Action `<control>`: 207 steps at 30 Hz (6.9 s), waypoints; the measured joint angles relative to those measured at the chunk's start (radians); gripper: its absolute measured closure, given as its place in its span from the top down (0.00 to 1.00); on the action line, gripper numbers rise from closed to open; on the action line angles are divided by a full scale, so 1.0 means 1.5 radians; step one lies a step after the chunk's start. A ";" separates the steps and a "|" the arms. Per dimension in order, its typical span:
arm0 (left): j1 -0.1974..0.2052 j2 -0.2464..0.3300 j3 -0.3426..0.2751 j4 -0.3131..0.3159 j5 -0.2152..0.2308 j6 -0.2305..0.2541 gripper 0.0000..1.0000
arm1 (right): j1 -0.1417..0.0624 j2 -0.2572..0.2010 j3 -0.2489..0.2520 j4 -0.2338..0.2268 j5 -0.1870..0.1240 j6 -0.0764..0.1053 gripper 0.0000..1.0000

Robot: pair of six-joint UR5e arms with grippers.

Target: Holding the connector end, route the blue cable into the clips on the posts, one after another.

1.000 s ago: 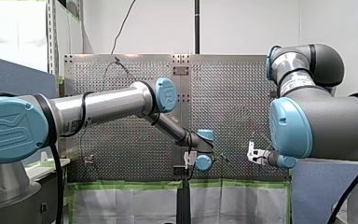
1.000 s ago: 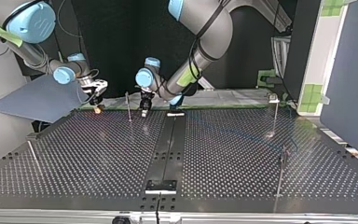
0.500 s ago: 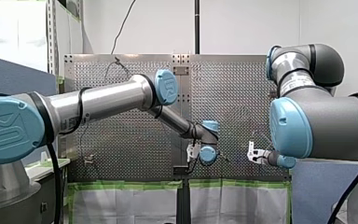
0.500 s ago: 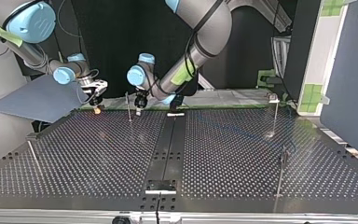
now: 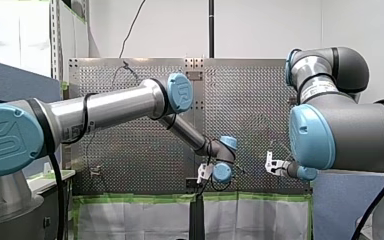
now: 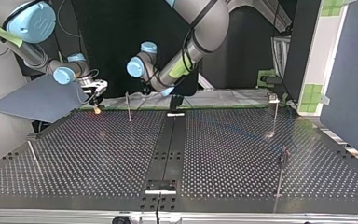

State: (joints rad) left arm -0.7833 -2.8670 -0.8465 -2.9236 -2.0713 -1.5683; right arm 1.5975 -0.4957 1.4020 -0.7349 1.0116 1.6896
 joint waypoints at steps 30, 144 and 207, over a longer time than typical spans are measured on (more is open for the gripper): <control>-0.056 0.037 -0.002 0.026 0.017 0.003 1.00 | 0.001 0.000 0.000 0.002 -0.002 0.000 0.00; -0.095 0.229 -0.206 0.204 -0.017 -0.204 1.00 | 0.002 0.000 0.000 0.003 -0.012 0.003 0.00; 0.026 0.603 -0.581 0.343 0.033 -0.294 1.00 | 0.007 0.000 0.000 0.004 -0.013 0.003 0.00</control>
State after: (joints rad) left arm -0.7440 -1.9619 -1.7180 -2.4092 -2.0215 -2.0100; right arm 1.6083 -0.4960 1.4016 -0.7289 0.9926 1.6938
